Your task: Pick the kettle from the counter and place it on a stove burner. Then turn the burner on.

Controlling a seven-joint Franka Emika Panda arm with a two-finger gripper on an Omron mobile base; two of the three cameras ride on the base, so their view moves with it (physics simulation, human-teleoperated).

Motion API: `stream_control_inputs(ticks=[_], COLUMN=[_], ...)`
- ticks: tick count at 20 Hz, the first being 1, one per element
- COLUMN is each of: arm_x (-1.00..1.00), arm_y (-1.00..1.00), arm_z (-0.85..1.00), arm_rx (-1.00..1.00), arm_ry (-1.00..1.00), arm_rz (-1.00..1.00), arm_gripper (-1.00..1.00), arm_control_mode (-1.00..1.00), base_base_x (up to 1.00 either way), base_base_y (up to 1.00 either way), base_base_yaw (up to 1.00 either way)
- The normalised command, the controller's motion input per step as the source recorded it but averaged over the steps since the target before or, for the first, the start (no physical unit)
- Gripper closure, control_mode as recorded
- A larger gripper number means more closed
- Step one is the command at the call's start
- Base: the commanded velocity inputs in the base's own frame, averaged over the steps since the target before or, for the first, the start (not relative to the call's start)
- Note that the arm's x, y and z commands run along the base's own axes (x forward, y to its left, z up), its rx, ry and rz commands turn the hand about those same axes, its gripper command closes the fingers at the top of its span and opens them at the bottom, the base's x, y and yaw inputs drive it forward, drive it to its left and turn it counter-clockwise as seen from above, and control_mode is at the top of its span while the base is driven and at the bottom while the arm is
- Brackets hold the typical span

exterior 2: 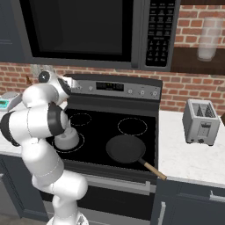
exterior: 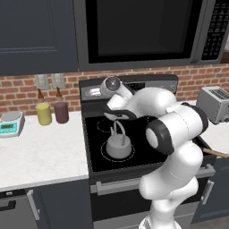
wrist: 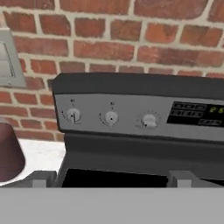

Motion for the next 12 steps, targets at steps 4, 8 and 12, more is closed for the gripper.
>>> stream_control_inputs(ticks=[4,8,12], arm_x=[0.00,0.05,0.21], arm_y=[0.13,0.34,0.39], arm_z=[-0.05,0.00,0.21], arm_rx=[0.19,0.04,0.00], arm_ry=[0.10,0.03,0.00], arm_rz=[0.07,0.05,0.01], arm_gripper=[-1.00,-1.00,-1.00], arm_control_mode=[-1.00,-1.00,-1.00], base_base_x=[0.00,0.00,0.00], base_base_y=[0.00,0.00,0.00], base_base_yaw=[0.00,0.00,0.00])
